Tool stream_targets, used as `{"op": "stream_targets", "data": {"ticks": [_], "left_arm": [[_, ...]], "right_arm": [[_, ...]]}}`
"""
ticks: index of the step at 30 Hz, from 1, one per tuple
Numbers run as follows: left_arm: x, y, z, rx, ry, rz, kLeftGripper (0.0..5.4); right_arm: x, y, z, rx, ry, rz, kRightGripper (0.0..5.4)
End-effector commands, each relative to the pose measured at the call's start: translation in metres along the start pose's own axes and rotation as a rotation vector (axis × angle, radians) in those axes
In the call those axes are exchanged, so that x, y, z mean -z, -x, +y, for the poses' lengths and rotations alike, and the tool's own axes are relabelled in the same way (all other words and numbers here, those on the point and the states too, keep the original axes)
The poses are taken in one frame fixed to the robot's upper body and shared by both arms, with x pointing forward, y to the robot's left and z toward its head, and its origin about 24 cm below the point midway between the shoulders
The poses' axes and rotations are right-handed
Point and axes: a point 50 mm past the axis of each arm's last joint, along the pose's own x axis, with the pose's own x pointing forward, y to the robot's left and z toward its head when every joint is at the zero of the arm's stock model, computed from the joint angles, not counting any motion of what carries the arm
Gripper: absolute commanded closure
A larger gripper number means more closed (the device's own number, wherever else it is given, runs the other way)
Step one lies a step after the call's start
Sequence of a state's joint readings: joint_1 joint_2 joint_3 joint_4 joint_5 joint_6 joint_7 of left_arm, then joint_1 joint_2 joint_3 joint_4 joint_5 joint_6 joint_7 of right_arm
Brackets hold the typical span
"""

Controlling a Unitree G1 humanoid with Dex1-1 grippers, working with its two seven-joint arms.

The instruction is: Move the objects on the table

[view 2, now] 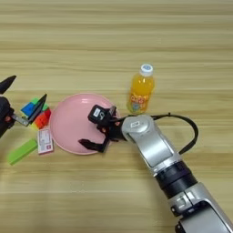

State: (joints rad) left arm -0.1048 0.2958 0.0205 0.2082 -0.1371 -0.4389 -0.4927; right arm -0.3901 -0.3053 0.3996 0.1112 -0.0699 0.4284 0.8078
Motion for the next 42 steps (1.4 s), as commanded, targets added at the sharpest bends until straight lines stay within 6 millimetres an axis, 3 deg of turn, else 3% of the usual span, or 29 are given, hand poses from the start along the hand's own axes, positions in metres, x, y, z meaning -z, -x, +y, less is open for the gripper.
{"op": "stream_targets", "data": {"ticks": [1, 24, 37, 42], "left_arm": [[-0.002, 0.0, 0.001, 0.002, -0.005, -0.003, 0.0], [-0.002, 0.002, -0.001, 0.011, 0.001, -0.001, 0.0], [-0.002, 0.002, -0.001, 0.014, 0.001, 0.001, 0.0], [-0.002, 0.002, 0.0, 0.013, 0.001, 0.001, 0.0]], "right_arm": [[0.002, 0.007, 0.006, -0.085, 0.037, 0.032, 0.01], [0.029, 0.039, 0.03, -0.348, 0.217, 0.16, 0.01], [0.031, 0.043, 0.031, -0.374, 0.217, 0.17, 0.01], [0.019, 0.044, 0.025, -0.338, 0.192, 0.093, 0.01]]}}
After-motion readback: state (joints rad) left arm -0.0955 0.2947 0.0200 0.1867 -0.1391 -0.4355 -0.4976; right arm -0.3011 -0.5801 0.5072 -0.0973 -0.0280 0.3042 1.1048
